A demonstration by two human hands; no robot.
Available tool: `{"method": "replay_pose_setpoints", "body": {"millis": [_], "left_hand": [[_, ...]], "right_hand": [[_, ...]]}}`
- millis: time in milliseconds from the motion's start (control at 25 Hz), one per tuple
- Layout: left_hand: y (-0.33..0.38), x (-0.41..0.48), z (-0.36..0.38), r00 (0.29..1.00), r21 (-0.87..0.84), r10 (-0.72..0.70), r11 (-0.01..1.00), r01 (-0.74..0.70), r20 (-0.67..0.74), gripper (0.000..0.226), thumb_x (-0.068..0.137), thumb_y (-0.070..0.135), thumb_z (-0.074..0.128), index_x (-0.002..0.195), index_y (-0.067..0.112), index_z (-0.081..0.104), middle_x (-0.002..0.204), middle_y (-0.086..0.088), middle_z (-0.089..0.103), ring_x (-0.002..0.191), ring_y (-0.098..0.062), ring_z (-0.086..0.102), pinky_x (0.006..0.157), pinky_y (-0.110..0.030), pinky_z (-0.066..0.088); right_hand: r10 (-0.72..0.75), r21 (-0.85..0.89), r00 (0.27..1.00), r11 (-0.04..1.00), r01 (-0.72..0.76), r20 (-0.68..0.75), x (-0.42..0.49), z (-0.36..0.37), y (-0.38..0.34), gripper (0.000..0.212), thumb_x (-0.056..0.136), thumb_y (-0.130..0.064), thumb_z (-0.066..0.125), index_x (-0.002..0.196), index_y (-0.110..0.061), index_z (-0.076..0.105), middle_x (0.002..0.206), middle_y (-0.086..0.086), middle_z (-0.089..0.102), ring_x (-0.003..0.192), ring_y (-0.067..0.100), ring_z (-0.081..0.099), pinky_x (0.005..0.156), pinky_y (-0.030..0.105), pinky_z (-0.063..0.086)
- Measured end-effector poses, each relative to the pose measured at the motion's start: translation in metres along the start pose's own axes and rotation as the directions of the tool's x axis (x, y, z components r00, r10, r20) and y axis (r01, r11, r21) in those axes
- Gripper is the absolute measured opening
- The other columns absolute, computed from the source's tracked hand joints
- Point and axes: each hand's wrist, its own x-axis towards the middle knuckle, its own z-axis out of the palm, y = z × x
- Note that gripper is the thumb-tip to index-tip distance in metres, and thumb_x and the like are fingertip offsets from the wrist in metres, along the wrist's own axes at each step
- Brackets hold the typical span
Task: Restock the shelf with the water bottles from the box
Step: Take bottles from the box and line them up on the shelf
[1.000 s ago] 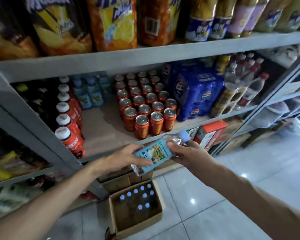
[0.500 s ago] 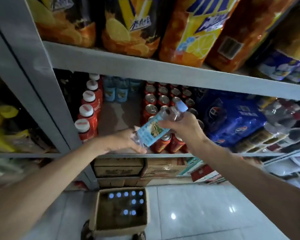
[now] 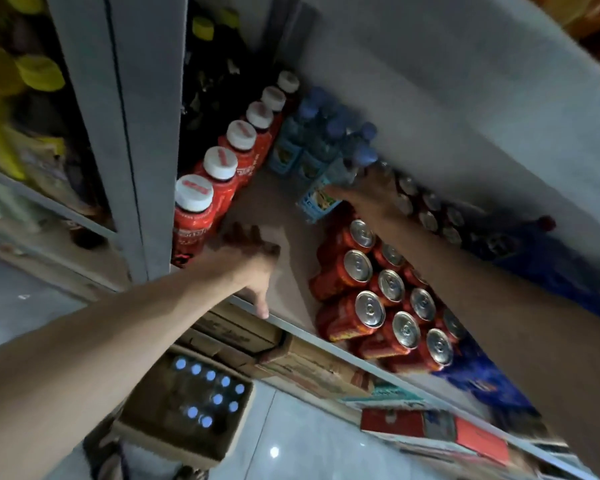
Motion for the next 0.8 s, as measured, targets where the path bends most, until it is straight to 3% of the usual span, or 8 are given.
{"method": "replay_pose_setpoints", "body": {"millis": [40, 160, 320, 440, 560, 640, 720, 800], "left_hand": [[-0.001, -0.001, 0.0, 0.999, -0.043, 0.01, 0.999, -0.011, -0.03, 0.132, 0.059, 0.057, 0.082, 0.154, 0.019, -0.001, 0.158, -0.027, -0.004, 0.144, -0.048, 0.001, 0.114, -0.061, 0.008], [-0.004, 0.0, 0.001, 0.991, -0.151, 0.073, 0.984, -0.089, -0.112, 0.119, 0.061, 0.045, 0.086, 0.152, 0.017, 0.016, 0.157, -0.023, 0.013, 0.143, -0.045, 0.017, 0.113, -0.058, 0.019], [-0.006, 0.007, 0.003, 0.986, -0.089, 0.064, 0.993, -0.079, -0.153, 0.128, 0.05, 0.058, 0.085, 0.152, 0.021, 0.016, 0.157, -0.023, 0.01, 0.142, -0.048, 0.015, 0.111, -0.062, 0.02], [-0.006, 0.011, 0.006, 0.977, -0.057, 0.077, 0.994, -0.09, -0.199, 0.125, 0.042, 0.061, 0.085, 0.147, 0.022, 0.028, 0.151, -0.019, 0.027, 0.135, -0.045, 0.031, 0.106, -0.058, 0.033], [-0.004, 0.011, 0.005, 0.979, -0.066, 0.05, 0.996, -0.064, -0.197, 0.126, 0.04, 0.059, 0.085, 0.147, 0.023, 0.029, 0.152, -0.019, 0.025, 0.135, -0.045, 0.029, 0.106, -0.058, 0.033], [-0.005, 0.011, 0.005, 0.983, -0.08, 0.054, 0.994, -0.069, -0.176, 0.126, 0.042, 0.058, 0.086, 0.147, 0.021, 0.028, 0.153, -0.02, 0.022, 0.137, -0.046, 0.025, 0.108, -0.06, 0.029], [-0.007, 0.01, 0.004, 0.984, -0.102, 0.056, 0.992, -0.074, -0.168, 0.124, 0.042, 0.058, 0.087, 0.146, 0.021, 0.031, 0.152, -0.02, 0.026, 0.136, -0.045, 0.029, 0.108, -0.059, 0.031], [-0.006, 0.009, 0.003, 0.986, -0.102, 0.055, 0.992, -0.072, -0.159, 0.125, 0.039, 0.059, 0.087, 0.145, 0.021, 0.032, 0.151, -0.02, 0.026, 0.135, -0.045, 0.03, 0.107, -0.06, 0.032]], "right_hand": [[-0.015, -0.047, 1.0, 0.999, 0.017, 0.023, 0.011, 0.003, 0.004, 0.057, 0.068, -0.013, 0.086, 0.117, -0.004, 0.059, 0.104, -0.005, 0.06, 0.083, 0.001, 0.059, 0.056, -0.006, 0.036], [-0.03, -0.126, 0.999, 0.991, 0.035, 0.041, 0.034, 0.001, 0.016, 0.059, 0.065, -0.014, 0.088, 0.116, -0.004, 0.06, 0.106, -0.001, 0.063, 0.096, 0.012, 0.059, 0.057, -0.003, 0.038], [-0.002, -0.091, 0.999, 0.996, 0.006, 0.04, 0.053, 0.002, 0.03, 0.06, 0.062, -0.007, 0.088, 0.117, -0.003, 0.062, 0.111, 0.004, 0.068, 0.104, 0.018, 0.065, 0.06, -0.003, 0.042], [0.014, -0.056, 1.0, 0.998, -0.014, 0.003, 0.061, 0.008, 0.033, 0.068, 0.062, -0.001, 0.087, 0.124, 0.0, 0.059, 0.124, 0.009, 0.065, 0.114, 0.017, 0.059, 0.065, -0.006, 0.042], [0.007, -0.035, 0.999, 0.999, -0.008, -0.044, 0.065, 0.01, 0.035, 0.068, 0.063, 0.004, 0.085, 0.124, 0.005, 0.056, 0.123, 0.012, 0.062, 0.112, 0.017, 0.056, 0.06, -0.006, 0.039], [0.013, -0.022, 0.997, 1.0, -0.015, -0.078, 0.066, 0.012, 0.037, 0.062, 0.067, 0.005, 0.083, 0.123, 0.007, 0.055, 0.11, 0.005, 0.061, 0.105, 0.014, 0.051, 0.058, -0.008, 0.035], [-0.003, -0.079, 0.992, 0.997, -0.007, -0.127, 0.066, 0.014, 0.036, 0.066, 0.067, -0.003, 0.085, 0.125, 0.006, 0.054, 0.108, 0.002, 0.057, 0.106, 0.015, 0.05, 0.068, -0.007, 0.037], [-0.036, -0.106, 0.988, 0.994, 0.02, -0.147, 0.067, 0.016, 0.037, 0.075, 0.06, -0.013, 0.091, 0.126, 0.002, 0.057, 0.121, 0.011, 0.061, 0.114, 0.021, 0.057, 0.089, 0.013, 0.048]]}}
